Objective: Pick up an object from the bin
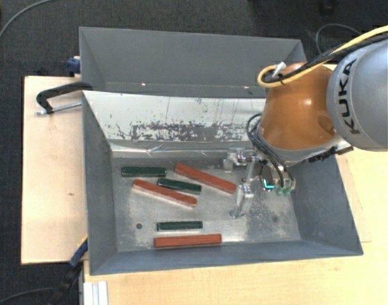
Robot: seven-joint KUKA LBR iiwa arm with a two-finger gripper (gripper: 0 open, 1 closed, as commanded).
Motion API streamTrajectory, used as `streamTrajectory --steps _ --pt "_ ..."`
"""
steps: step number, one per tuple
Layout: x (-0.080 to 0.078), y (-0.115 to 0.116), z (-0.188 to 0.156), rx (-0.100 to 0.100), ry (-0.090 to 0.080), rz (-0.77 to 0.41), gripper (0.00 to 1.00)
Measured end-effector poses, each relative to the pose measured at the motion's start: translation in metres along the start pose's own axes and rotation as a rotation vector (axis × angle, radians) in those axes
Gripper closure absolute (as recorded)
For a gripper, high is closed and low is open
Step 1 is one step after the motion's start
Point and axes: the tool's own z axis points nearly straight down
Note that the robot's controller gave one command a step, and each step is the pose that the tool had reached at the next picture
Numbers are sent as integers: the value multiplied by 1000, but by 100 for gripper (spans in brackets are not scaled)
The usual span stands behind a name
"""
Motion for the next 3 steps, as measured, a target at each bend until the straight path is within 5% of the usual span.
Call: streamTrajectory --steps 1,2,3 --pt "-43 0 66 -1 -6 64 0" --pt "-76 20 95 0 -11 -98 0" --pt "-77 19 94 0 -11 -97 100"
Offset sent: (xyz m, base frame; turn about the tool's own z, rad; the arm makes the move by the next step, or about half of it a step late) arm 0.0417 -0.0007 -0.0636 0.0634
